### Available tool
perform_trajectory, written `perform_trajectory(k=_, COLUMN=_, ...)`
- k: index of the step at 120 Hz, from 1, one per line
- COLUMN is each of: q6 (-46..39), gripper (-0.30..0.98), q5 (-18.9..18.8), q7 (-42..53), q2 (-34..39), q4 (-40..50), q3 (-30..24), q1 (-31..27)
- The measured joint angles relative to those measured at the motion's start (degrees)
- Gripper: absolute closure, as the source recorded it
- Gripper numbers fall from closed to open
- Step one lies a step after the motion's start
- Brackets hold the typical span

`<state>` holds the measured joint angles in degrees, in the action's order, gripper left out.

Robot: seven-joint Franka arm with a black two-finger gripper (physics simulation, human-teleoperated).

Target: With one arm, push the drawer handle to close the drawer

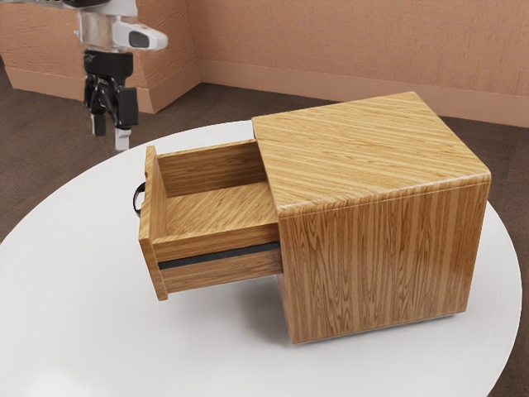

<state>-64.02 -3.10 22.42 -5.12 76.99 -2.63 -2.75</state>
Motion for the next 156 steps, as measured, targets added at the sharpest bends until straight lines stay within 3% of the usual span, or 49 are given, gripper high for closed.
perform_trajectory(k=26, q6=-7.5, gripper=0.00, q5=-0.1, q7=7.8, q2=-0.1, q4=-0.3, q3=-0.1, q1=-0.2)
perform_trajectory(k=43, q6=-9.2, gripper=0.00, q5=-0.3, q7=11.8, q2=9.9, q4=-3.4, q3=-4.0, q1=0.3)
perform_trajectory(k=58, q6=-7.2, gripper=0.01, q5=0.1, q7=15.4, q2=14.8, q4=-3.2, q3=-6.0, q1=5.0)
perform_trajectory(k=76, q6=-3.7, gripper=0.25, q5=-2.4, q7=19.2, q2=16.5, q4=5.8, q3=-4.8, q1=-3.7)
perform_trajectory(k=87, q6=-8.2, gripper=0.44, q5=-3.1, q7=21.2, q2=18.9, q4=19.2, q3=-2.4, q1=-6.1)
perform_trajectory(k=103, q6=-16.3, gripper=0.62, q5=-2.3, q7=23.4, q2=20.1, q4=31.3, q3=-1.5, q1=-7.4)
perform_trajectory(k=124, q6=-24.3, gripper=0.73, q5=-1.9, q7=26.1, q2=20.1, q4=35.7, q3=-1.4, q1=-6.7)
perform_trajectory(k=156, q6=-35.1, gripper=0.77, q5=-1.8, q7=32.3, q2=15.0, q4=37.5, q3=-1.4, q1=-7.0)
